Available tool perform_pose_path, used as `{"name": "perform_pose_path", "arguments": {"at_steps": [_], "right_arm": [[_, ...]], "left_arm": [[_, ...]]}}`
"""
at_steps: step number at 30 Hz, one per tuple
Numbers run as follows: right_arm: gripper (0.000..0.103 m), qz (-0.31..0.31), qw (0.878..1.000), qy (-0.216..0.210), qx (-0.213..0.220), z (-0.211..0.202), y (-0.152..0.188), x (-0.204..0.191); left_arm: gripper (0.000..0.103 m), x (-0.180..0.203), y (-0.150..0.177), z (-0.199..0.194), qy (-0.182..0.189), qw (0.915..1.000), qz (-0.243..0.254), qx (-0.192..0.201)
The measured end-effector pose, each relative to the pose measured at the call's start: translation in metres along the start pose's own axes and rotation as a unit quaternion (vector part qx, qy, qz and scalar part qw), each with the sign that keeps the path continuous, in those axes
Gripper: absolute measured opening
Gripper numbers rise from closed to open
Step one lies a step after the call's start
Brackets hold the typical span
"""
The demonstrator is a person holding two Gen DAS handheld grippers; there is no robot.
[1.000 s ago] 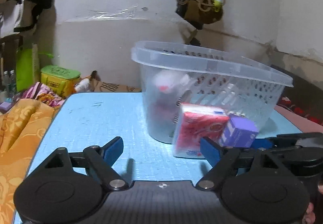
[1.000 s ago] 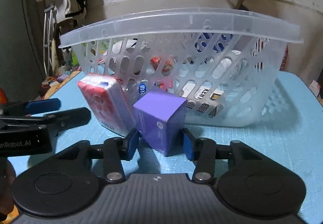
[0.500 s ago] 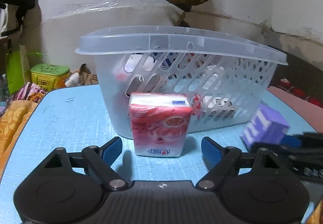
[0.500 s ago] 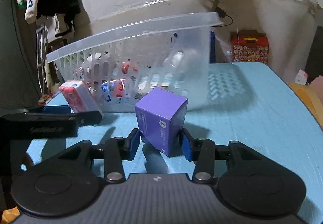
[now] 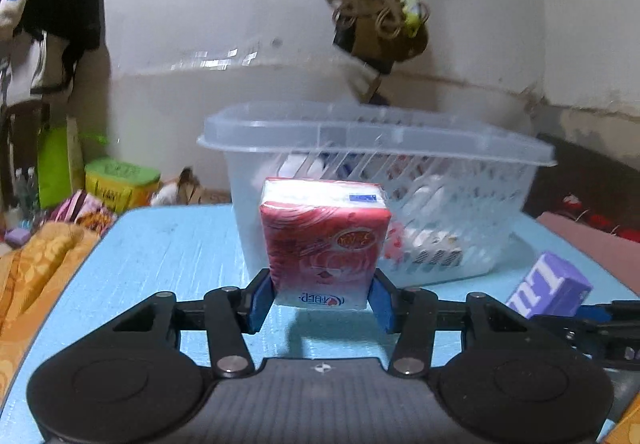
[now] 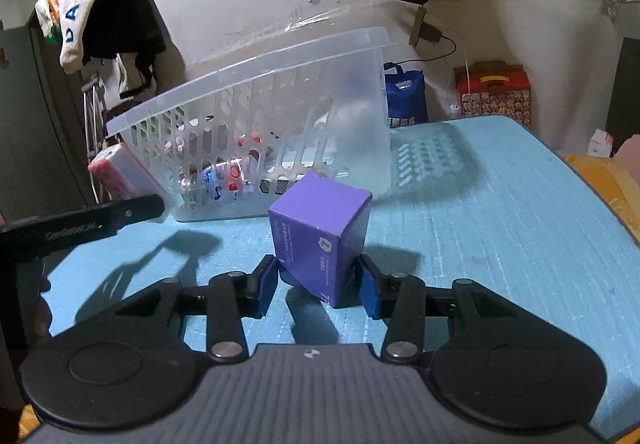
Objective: Organize objects
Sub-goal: 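Grasp the purple box with the right tool while the left tool grasps the pink tissue pack, then lower both held boxes into the clear basket and open both tools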
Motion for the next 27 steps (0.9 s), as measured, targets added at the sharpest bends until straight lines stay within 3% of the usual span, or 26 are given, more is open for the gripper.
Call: {"name": "perform_pose_path", "arguments": {"at_steps": [16,27], "right_arm": [[0.046,-0.046,0.999,-0.017,0.016,-0.013,0.011,-0.035],[0.046,-0.044,0.998,-0.039,0.019,-0.015,0.012,-0.044]], "left_arm": [[0.054,0.003,0.019,-0.030,0.027,0.9994,0.012,0.019],[0.054,0.004,0.017,-0.041,0.028,0.9988,0.020,0.036]]}}
Point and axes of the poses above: each gripper's, at about its wrist camera, not at the fingertips, and z roughly the way its jaws point, x to its right, y to its underside, the point moved 9 cm from there along z, roughly the way its jaws point, and after that the axes turned 11 degrees about -y, right-handed, at the moved point
